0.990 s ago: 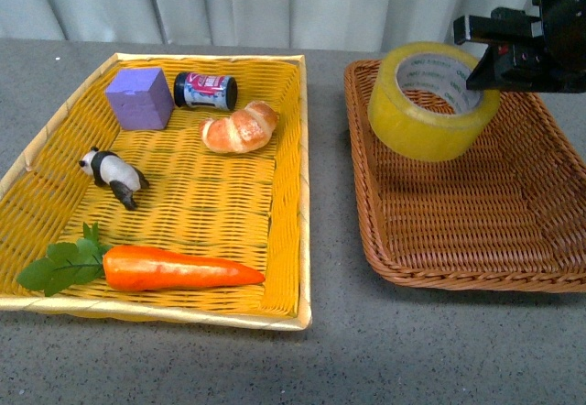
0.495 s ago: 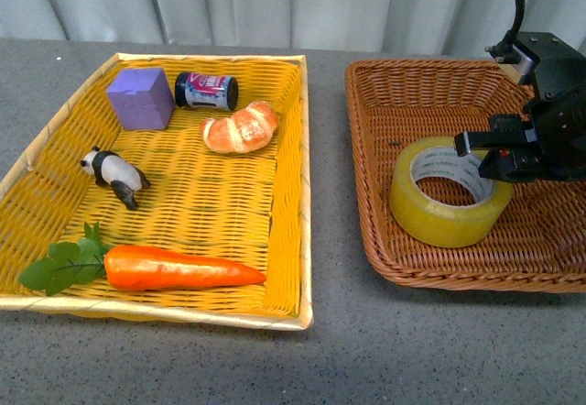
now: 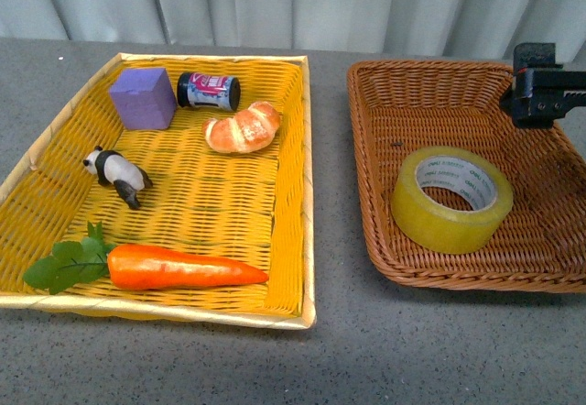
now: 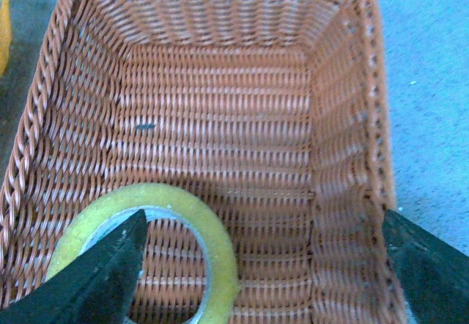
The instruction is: Move tape to another basket
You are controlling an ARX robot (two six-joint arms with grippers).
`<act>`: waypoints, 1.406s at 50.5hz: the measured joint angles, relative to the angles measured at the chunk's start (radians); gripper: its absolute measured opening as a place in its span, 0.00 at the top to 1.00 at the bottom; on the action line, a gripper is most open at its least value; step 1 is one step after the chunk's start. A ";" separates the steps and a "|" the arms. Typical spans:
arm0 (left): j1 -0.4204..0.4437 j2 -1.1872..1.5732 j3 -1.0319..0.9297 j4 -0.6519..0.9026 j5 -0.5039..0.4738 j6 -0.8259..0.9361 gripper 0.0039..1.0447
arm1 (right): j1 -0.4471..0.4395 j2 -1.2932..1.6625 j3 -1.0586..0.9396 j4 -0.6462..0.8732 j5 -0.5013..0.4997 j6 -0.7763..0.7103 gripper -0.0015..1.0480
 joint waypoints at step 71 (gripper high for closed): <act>0.209 -0.946 -1.167 0.423 0.381 0.000 0.96 | -0.080 -1.032 -0.829 0.469 0.010 -0.031 0.99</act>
